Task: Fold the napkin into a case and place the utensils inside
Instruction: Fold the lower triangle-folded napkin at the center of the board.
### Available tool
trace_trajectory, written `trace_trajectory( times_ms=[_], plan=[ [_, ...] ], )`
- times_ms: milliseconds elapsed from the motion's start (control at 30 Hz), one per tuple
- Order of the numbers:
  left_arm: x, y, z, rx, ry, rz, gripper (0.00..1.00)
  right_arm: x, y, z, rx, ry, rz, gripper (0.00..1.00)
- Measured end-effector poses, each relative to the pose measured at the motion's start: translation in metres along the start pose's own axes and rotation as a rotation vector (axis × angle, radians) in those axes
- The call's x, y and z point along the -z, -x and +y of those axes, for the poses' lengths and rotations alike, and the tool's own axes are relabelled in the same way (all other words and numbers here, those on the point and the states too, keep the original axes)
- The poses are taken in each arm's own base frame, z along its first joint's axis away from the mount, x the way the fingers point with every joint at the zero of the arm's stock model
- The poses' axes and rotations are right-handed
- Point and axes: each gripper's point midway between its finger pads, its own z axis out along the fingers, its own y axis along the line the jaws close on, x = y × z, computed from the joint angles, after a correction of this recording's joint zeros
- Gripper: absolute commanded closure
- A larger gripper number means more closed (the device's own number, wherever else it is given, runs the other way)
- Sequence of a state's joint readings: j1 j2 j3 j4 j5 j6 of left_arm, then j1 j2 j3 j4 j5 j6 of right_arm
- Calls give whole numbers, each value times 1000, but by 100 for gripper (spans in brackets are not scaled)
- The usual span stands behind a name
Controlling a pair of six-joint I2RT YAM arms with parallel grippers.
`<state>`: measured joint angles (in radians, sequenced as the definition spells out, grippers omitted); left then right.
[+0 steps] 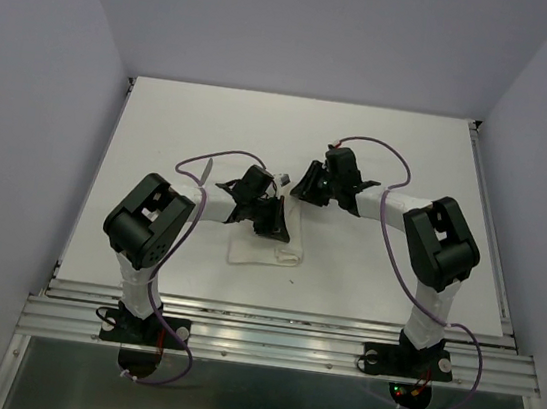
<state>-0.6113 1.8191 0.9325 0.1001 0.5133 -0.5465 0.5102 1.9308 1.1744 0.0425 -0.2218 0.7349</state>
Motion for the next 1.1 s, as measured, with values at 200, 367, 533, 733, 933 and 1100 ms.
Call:
trace_trajectory(
  times_ms=[200, 367, 533, 733, 933, 1100],
  plan=[
    [0, 0, 0, -1, -1, 1, 100, -1, 2, 1, 1, 7, -12, 82],
    [0, 0, 0, -2, -3, 1, 100, -1, 2, 1, 1, 6, -13, 87],
    [0, 0, 0, -8, -4, 2, 100, -1, 4, 5, 5, 13, -16, 87],
    [0, 0, 0, -12, -8, 3, 100, 0, 9, 28, 29, 53, -30, 79],
    [0, 0, 0, -14, -13, 5, 100, -2, 14, 42, 42, 75, -38, 78],
    [-1, 0, -1, -15, -21, 8, 100, -7, 16, 43, 44, 69, -32, 78]
  ],
)
